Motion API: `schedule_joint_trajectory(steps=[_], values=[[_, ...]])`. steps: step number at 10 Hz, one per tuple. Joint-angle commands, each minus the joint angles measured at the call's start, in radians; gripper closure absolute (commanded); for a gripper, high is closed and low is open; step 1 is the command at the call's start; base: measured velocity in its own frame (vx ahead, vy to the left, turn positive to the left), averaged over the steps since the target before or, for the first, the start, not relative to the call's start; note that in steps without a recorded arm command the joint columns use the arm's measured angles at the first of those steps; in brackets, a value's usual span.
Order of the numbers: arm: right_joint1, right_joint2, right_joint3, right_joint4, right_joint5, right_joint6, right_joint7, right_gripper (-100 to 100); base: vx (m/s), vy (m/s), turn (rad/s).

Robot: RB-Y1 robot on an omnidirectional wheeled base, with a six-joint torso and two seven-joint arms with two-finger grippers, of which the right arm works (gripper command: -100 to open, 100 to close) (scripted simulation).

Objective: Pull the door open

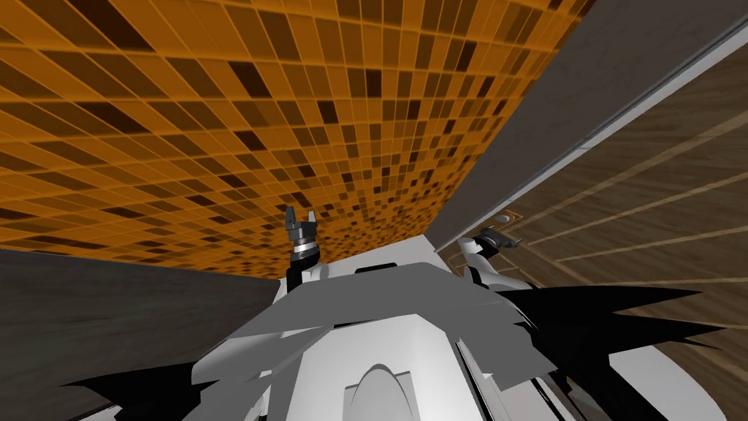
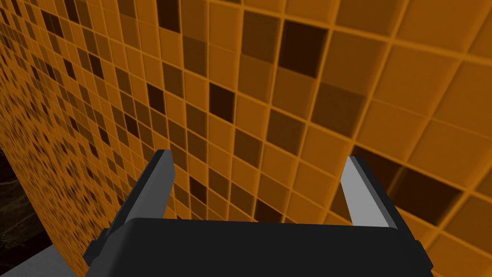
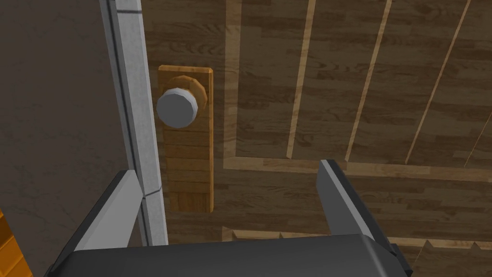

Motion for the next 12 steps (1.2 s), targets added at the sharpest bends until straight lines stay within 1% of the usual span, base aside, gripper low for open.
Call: schedule_joint_trajectory(steps=[1,3,4,6,9,10,12], values=[[0.003,0.008,-0.017,0.000,-0.029,-0.002,0.008,-100,0.060,-0.056,0.124],[-0.007,0.004,-0.029,0.033,-0.055,-0.009,-0.001,-100,0.061,-0.063,0.141],[-0.009,0.003,-0.031,0.039,-0.060,-0.010,-0.002,-100,0.051,-0.059,0.078],[-0.022,-0.002,-0.047,0.082,-0.094,-0.019,-0.013,-100,0.060,-0.078,0.156],[-0.031,-0.005,-0.057,0.111,-0.116,-0.024,-0.020,-100,0.069,-0.094,0.057],[-0.032,-0.005,-0.055,0.105,-0.111,-0.022,-0.015,-100,0.028,-0.039,0.018],[-0.006,-0.017,-0.057,0.121,-0.110,-0.016,-0.045,-100,-0.033,0.042,0.258]])
